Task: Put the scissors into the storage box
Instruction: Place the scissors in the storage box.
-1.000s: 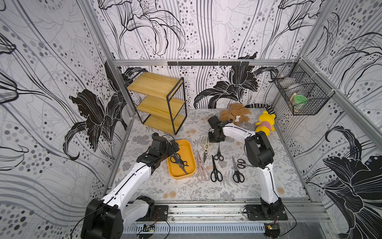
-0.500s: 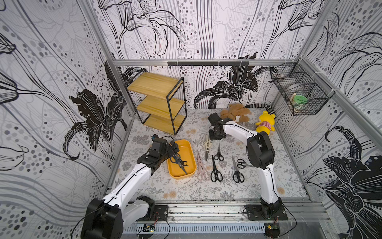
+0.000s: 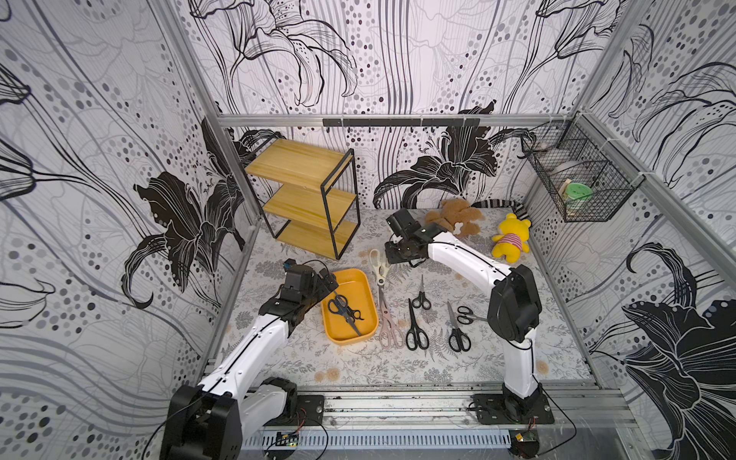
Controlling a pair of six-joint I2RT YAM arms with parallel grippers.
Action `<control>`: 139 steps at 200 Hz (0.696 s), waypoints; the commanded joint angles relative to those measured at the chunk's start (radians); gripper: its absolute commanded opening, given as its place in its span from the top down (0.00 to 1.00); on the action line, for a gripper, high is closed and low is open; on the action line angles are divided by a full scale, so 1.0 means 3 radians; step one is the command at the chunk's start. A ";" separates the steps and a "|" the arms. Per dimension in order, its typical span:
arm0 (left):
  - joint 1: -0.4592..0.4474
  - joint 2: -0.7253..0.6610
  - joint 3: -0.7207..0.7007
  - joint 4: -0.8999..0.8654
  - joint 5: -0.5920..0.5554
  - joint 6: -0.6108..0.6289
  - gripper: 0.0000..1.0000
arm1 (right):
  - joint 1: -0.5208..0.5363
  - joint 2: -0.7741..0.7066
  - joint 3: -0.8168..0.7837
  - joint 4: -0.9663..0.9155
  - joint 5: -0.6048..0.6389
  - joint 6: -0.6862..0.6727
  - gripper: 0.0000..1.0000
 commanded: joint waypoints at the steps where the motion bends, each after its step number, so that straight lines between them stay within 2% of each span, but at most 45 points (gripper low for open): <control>1: 0.0191 -0.0104 -0.0124 0.0117 0.0068 -0.0013 0.03 | 0.0220 0.0076 0.0236 0.0043 -0.0033 0.0129 0.99; 55: 0.0649 -0.0263 -0.0395 0.0223 0.0342 -0.0152 0.03 | 0.0636 0.0414 0.0543 0.0104 0.0071 0.0237 0.99; 139: 0.0742 -0.0375 -0.0430 0.0157 0.0331 -0.0088 0.03 | 0.0816 0.0784 0.0543 0.0111 0.0063 0.0312 0.99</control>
